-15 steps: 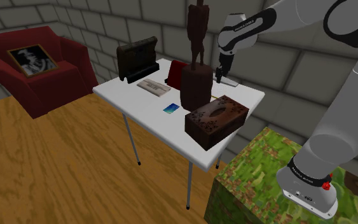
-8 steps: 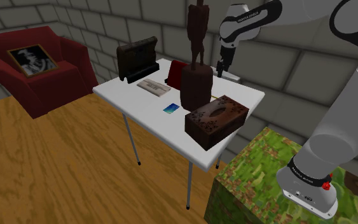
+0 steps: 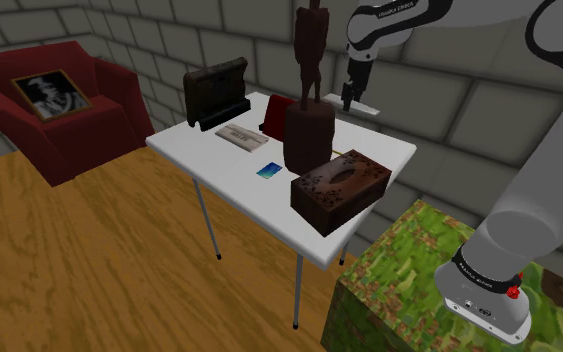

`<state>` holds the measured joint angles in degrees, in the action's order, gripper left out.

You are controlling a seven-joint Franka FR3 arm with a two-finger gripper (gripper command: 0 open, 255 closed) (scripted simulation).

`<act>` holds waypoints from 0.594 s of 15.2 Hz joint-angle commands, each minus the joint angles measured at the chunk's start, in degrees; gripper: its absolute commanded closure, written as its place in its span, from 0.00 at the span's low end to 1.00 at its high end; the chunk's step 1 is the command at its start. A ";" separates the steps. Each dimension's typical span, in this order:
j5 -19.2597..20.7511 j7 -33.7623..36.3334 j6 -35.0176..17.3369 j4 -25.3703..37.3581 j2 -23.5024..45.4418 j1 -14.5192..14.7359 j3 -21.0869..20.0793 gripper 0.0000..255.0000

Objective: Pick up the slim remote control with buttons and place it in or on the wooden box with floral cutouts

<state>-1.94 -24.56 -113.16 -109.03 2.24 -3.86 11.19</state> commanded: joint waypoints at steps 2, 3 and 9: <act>0.17 0.01 2.28 1.59 -0.70 -0.05 0.06 1.00; 0.57 1.16 1.87 -0.56 -2.50 0.50 -0.42 1.00; 2.14 8.20 0.42 -11.81 -12.52 3.31 -4.01 1.00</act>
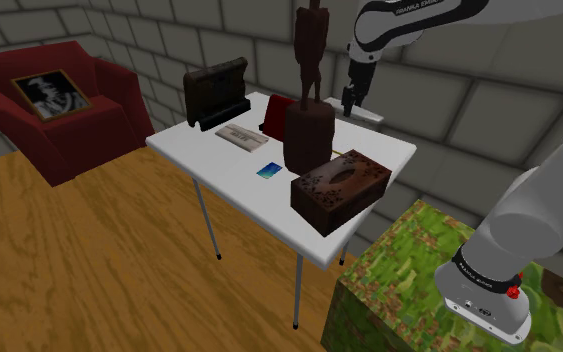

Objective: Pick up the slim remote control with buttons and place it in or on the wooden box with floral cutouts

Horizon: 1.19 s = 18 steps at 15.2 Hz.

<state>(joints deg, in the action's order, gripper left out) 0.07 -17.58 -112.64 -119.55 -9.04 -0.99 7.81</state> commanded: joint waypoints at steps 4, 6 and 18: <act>0.22 5.97 -0.27 -7.41 -7.23 2.16 -3.59 1.00; -0.04 8.36 -0.17 -10.09 -10.02 3.05 -5.20 1.00; -5.07 23.17 2.06 -20.76 -23.26 9.77 -16.30 1.00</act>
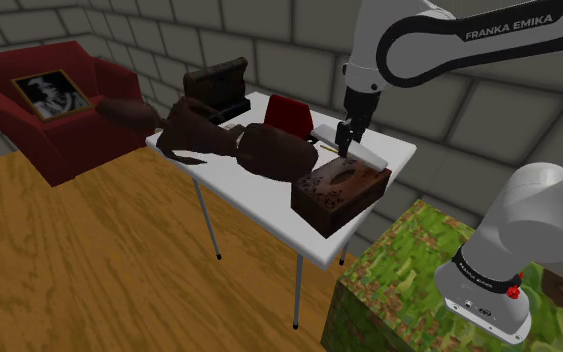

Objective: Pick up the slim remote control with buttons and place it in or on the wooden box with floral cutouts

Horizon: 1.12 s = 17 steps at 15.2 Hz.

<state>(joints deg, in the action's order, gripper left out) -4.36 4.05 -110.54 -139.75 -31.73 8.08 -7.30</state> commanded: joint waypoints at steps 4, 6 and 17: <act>-1.10 2.20 -2.34 -2.84 -0.59 1.09 -1.92 1.00; -1.19 2.19 -3.99 -4.15 -0.25 1.13 -2.05 1.00; -1.52 2.18 -11.43 -9.34 2.01 1.22 -2.64 1.00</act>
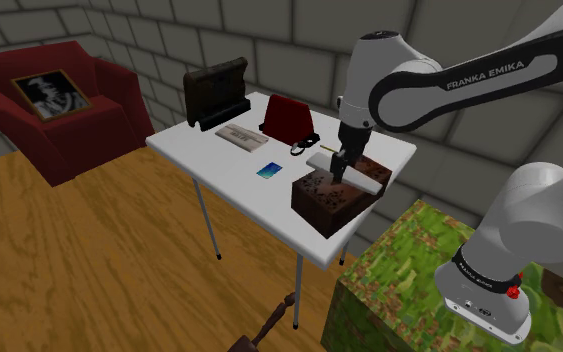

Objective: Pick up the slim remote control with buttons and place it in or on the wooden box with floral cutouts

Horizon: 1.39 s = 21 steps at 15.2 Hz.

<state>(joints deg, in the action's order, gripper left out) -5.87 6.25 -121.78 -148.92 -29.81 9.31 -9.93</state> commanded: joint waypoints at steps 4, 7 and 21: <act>-0.01 -0.01 -0.19 -0.17 0.09 -0.01 0.00 1.00; 0.00 -0.03 -0.19 -0.18 0.09 -0.01 0.01 0.00; 0.33 -0.04 7.98 5.21 -2.70 -0.08 0.68 0.00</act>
<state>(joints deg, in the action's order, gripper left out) -5.55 6.21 -113.83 -143.74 -32.52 9.23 -9.26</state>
